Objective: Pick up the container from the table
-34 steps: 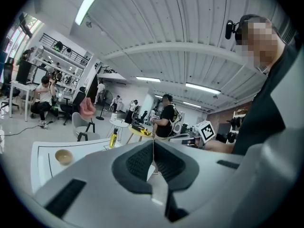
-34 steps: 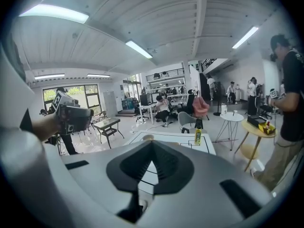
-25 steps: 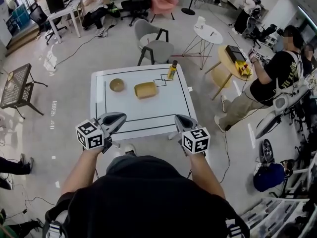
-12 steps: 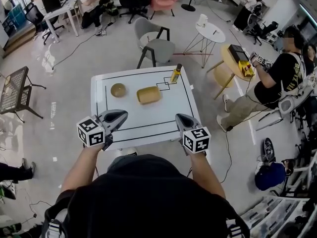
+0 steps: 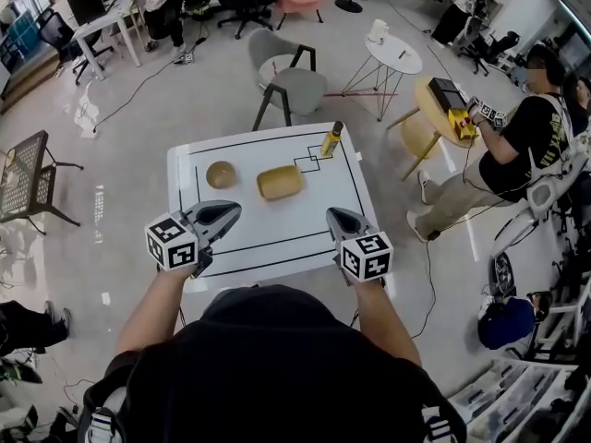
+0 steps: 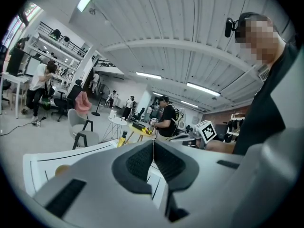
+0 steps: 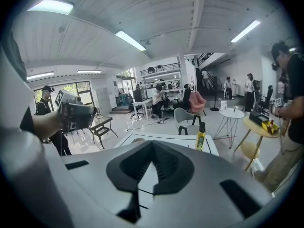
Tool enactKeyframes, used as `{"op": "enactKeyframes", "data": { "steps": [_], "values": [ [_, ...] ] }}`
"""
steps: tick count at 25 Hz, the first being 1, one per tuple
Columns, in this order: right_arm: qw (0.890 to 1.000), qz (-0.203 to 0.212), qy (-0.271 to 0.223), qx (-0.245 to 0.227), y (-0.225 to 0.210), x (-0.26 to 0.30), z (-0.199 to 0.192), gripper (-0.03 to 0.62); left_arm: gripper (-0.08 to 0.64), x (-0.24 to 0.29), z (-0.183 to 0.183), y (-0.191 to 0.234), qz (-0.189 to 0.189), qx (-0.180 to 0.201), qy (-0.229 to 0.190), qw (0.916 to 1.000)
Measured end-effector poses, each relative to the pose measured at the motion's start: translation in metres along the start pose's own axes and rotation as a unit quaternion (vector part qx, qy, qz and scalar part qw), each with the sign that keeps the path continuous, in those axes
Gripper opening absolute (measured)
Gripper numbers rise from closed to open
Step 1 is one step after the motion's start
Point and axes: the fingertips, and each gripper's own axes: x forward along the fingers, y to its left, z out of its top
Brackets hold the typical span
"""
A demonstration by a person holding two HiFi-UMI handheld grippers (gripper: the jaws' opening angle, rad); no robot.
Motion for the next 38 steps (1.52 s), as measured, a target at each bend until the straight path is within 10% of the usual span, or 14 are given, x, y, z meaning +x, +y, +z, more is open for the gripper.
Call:
{"op": "enactKeyframes", "data": {
  "steps": [38],
  "values": [
    [0.999, 0.027, 0.039, -0.027, 0.055, 0.103, 0.052, 0.006, 0.011, -0.062, 0.014, 0.102, 0.019, -0.039, -0.021, 0.9988]
  ]
}}
